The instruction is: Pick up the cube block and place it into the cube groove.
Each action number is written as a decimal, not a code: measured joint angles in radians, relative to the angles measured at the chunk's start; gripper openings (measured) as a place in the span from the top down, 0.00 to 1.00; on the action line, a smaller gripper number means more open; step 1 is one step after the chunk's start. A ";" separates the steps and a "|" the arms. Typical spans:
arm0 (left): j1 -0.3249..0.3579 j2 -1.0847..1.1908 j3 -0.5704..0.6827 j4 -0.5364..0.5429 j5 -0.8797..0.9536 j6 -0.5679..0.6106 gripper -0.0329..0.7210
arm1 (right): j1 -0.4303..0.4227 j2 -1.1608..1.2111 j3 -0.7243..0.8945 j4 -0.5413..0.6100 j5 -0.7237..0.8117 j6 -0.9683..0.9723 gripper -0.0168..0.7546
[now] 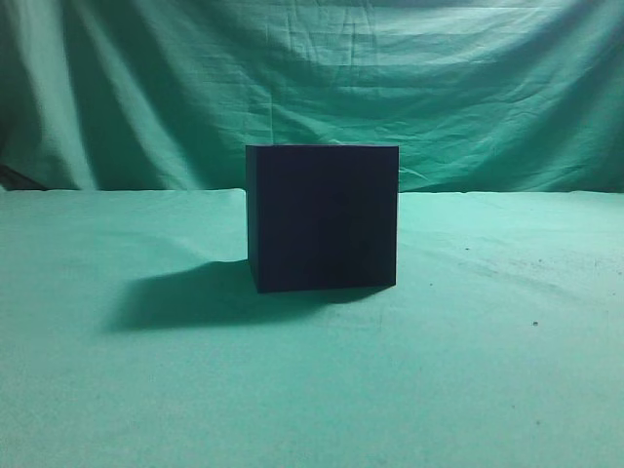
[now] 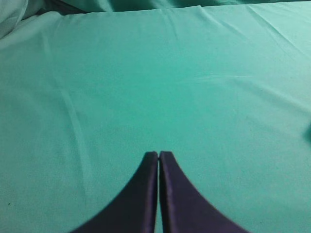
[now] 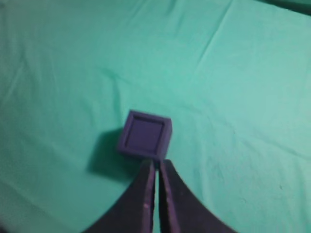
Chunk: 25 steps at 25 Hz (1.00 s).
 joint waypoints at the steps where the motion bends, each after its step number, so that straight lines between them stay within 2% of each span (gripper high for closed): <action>1: 0.000 0.000 0.000 0.000 0.000 0.000 0.96 | 0.000 -0.053 0.054 0.004 0.000 -0.010 0.98; 8: 0.000 0.000 0.000 0.000 0.000 0.000 0.96 | 0.000 -0.417 0.407 0.046 -0.139 -0.038 0.98; 11: 0.000 0.000 0.000 0.000 0.000 0.000 0.96 | 0.000 -0.554 0.509 0.060 -0.190 -0.042 0.98; 16: 0.000 0.000 0.000 0.000 0.000 0.000 0.96 | 0.000 -0.703 0.582 0.070 -0.181 -0.059 0.98; 18: 0.000 0.000 0.000 0.000 0.000 0.000 0.96 | 0.000 -0.726 0.590 0.070 -0.184 -0.123 0.98; 19: 0.000 0.000 0.000 0.000 0.000 0.000 0.96 | 0.000 -0.734 0.598 0.070 -0.190 -0.171 0.92; 25: 0.000 0.000 0.000 0.000 0.000 0.000 0.96 | 0.000 -0.749 0.692 0.061 -0.308 -0.345 0.92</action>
